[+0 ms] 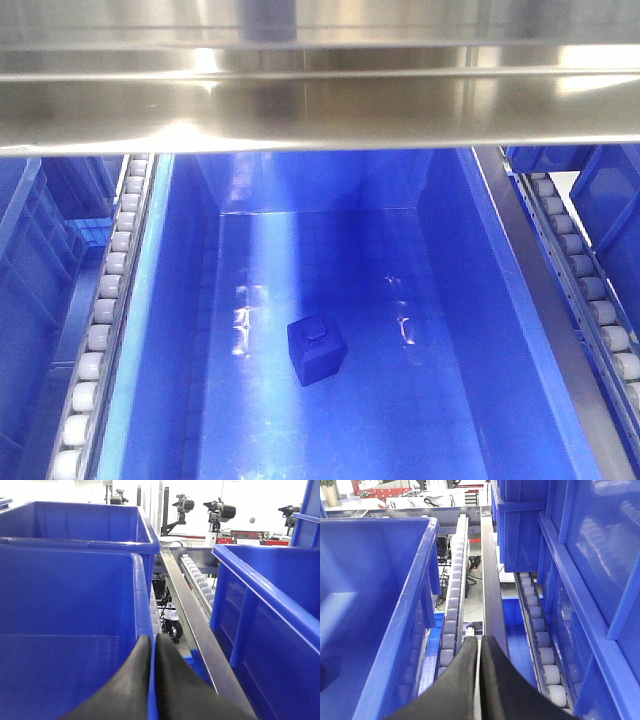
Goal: Pour parts from conveyor to right shelf
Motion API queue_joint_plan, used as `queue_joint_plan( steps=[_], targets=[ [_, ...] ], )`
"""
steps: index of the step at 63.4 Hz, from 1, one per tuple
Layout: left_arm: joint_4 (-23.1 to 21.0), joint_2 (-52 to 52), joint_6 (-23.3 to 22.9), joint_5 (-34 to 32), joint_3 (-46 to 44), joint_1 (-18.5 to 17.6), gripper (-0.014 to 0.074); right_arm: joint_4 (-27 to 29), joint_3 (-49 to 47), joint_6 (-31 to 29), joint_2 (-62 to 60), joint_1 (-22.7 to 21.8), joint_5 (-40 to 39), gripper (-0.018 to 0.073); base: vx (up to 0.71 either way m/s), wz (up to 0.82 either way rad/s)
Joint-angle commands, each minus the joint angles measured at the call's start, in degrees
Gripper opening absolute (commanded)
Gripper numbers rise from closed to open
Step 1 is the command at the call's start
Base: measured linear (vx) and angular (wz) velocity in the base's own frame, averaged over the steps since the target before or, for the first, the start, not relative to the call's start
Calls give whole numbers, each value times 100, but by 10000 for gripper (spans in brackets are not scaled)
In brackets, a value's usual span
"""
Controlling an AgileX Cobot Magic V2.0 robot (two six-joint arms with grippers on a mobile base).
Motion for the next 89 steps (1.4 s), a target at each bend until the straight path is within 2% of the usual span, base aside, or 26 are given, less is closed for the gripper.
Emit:
queue_joint_plan(
  steps=[1, 9, 31, 34, 48, 89],
  targets=[
    [-16, -68, -49, -439, 177, -24, -6, -1, -106, -25, 17, -34, -408, -9, 0, 0],
    [-16, -68, -49, -439, 177, -24, -6, -365, 323, -31, -67, -34, -982, -9, 0, 0],
    [-16, -68, -49, -439, 177, -24, -6, -366, 2076, -18, -75, -34, -3677, -9, 0, 0],
    [-16, -68, -49, -439, 177, -24, -6, -346, 2044, -14, -75, -34, -3503, -9, 0, 0],
    [-16, -68, -49, -439, 177, -24, -6, -260, 2056, 14, -75, -34, -3719, -9, 0, 0],
    [-16, -68, -49, -439, 177, -24, -6, -260, 2056, -42, -75, -34, -3696, -9, 0, 0]
  ],
)
